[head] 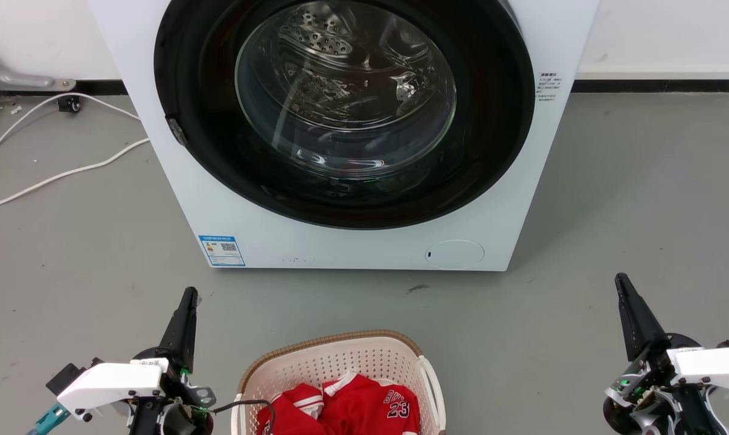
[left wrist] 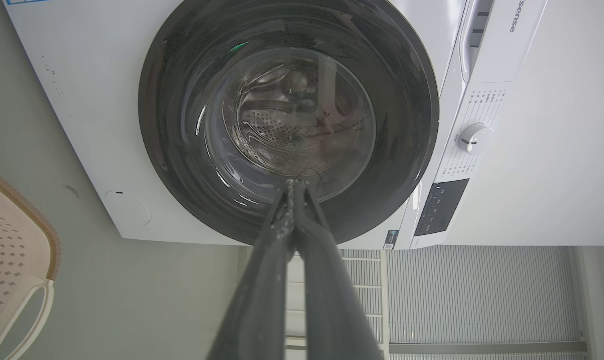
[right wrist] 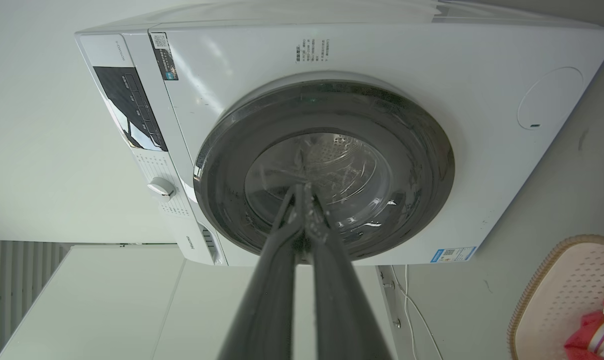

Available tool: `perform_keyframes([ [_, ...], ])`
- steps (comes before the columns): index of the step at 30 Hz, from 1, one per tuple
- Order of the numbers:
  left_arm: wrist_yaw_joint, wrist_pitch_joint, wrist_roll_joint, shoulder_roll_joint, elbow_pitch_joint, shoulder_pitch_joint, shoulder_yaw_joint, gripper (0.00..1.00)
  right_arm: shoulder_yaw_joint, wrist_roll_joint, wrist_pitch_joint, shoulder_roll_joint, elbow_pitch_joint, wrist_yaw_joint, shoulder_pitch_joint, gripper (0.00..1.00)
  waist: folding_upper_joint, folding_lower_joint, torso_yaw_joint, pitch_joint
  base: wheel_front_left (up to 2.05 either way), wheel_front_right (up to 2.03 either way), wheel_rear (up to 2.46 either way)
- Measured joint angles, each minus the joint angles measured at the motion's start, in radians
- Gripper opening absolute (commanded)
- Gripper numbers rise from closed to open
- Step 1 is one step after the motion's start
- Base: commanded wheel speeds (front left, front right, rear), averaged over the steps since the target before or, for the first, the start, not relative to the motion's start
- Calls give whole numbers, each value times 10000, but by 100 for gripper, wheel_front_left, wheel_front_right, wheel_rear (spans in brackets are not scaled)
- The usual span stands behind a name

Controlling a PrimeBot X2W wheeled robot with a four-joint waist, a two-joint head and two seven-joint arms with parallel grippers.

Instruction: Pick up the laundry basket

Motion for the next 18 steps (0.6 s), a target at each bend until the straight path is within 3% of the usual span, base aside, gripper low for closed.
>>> perform_keyframes([
  [18,0,0,0,0,0,0,-6,0,0,0,0,0,0,0,0,0,-1,-1,0,0,0,0,0],
])
